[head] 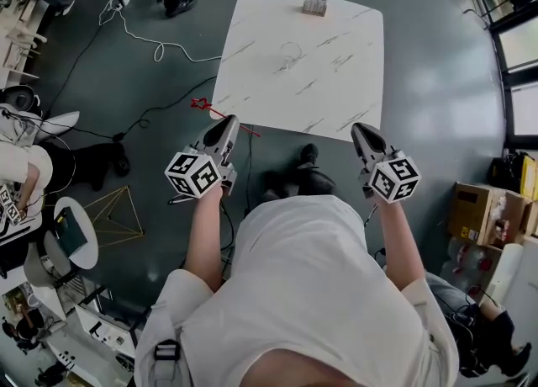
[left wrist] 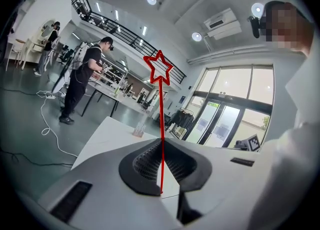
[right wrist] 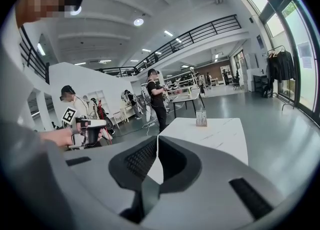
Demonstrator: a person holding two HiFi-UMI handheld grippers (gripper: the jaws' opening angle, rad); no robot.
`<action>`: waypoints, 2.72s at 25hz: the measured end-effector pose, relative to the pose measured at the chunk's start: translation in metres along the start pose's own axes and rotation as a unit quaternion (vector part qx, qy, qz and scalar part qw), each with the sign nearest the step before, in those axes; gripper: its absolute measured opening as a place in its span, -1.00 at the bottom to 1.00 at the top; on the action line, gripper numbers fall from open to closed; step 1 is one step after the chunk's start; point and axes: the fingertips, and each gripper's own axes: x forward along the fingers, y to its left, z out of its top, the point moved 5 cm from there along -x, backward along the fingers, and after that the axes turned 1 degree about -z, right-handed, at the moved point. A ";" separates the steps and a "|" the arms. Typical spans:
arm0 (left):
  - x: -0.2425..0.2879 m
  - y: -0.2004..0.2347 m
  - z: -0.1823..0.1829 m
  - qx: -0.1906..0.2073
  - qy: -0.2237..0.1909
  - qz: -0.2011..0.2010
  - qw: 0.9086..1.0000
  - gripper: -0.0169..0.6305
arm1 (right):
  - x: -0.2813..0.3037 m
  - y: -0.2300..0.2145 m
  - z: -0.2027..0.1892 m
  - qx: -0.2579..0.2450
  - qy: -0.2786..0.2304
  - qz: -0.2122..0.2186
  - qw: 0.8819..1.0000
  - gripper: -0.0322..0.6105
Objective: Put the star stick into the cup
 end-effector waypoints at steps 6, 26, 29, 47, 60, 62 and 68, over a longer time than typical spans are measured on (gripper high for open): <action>0.027 0.002 0.011 0.000 -0.006 0.015 1.000 -0.89 | 0.021 -0.031 0.011 0.006 0.007 0.014 1.000 -0.81; 0.163 0.012 0.035 0.024 -0.012 0.077 0.997 -0.89 | 0.127 -0.140 0.051 0.016 0.048 0.117 0.992 -0.81; 0.186 0.013 0.040 0.037 -0.015 0.082 0.996 -0.89 | 0.137 -0.156 0.048 0.020 0.061 0.126 0.990 -0.81; 0.284 0.049 0.041 0.072 0.001 0.104 0.992 -0.89 | 0.187 -0.183 0.033 0.058 0.094 0.146 0.983 -0.81; 0.339 0.101 0.011 0.082 0.067 0.074 0.992 -0.89 | 0.209 -0.158 0.022 0.075 0.126 0.110 0.983 -0.81; 0.346 0.108 0.006 0.079 0.072 0.070 0.992 -0.89 | 0.212 -0.156 0.021 0.080 0.129 0.102 0.983 -0.81; 0.358 0.134 -0.016 0.055 0.077 0.095 0.991 -0.89 | 0.225 -0.148 0.015 0.097 0.134 0.090 0.982 -0.81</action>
